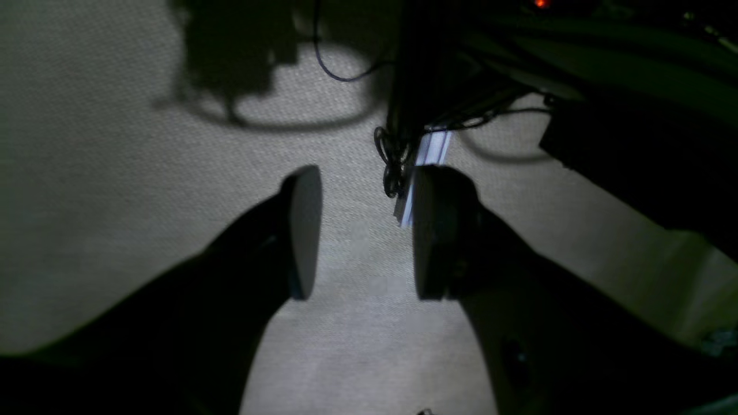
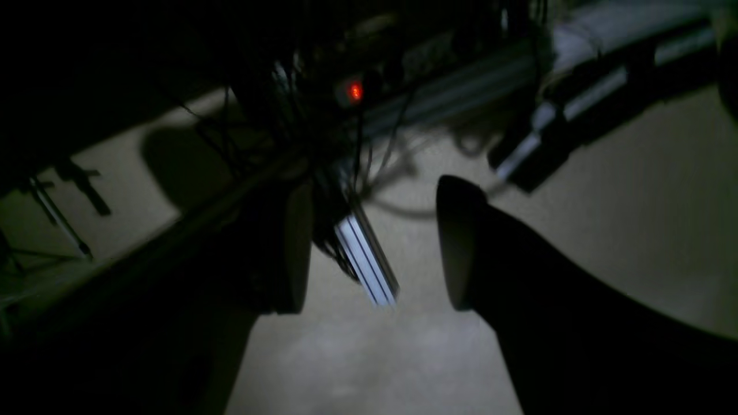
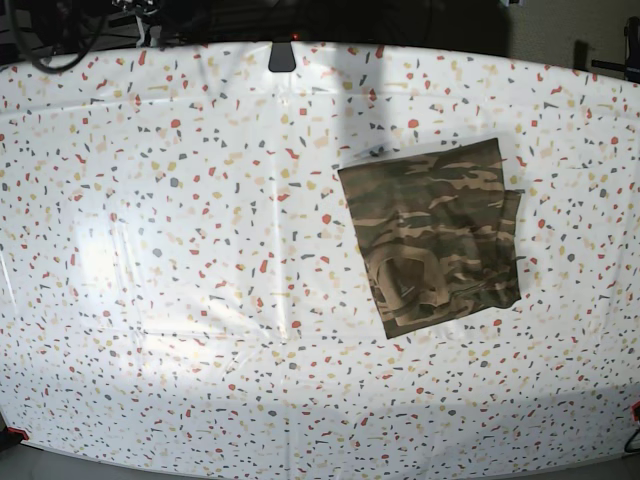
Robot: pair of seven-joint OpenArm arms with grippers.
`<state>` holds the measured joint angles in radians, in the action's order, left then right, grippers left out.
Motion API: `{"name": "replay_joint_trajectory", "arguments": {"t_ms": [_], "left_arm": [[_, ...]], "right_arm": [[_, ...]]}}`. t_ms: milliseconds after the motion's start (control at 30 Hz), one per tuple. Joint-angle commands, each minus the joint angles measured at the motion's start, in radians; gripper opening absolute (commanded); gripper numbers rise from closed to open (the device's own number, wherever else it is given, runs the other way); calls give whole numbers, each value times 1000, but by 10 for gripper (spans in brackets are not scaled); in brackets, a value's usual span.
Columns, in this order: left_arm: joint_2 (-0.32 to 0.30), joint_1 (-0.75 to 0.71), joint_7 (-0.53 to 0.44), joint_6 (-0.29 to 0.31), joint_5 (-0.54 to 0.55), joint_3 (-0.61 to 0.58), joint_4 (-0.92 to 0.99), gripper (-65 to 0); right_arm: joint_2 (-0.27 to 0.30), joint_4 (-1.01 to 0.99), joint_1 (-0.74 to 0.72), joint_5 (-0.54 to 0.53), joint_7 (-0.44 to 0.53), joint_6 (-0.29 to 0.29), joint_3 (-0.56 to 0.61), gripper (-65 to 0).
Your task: Fold the T-shirt properly
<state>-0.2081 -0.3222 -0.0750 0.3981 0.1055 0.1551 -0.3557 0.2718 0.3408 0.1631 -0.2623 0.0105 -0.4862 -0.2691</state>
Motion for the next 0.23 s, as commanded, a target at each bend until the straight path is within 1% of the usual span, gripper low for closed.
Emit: {"name": "replay_joint_trajectory", "arguments": {"t_ms": [0,100,200], "left_arm": [[-9,-19,-3,1,2,0,-2,-405],[-3,-22,-4,1,2,0,-2,-405],[-2,-18,-4,-18,3,0,-5,-405]], "right_arm": [[14,4,3,1,8,-11,-3,-309],[31,4,6,-8,8,-13,27,-309],[55,4,5,-10,10,-13,90,-309]]}}
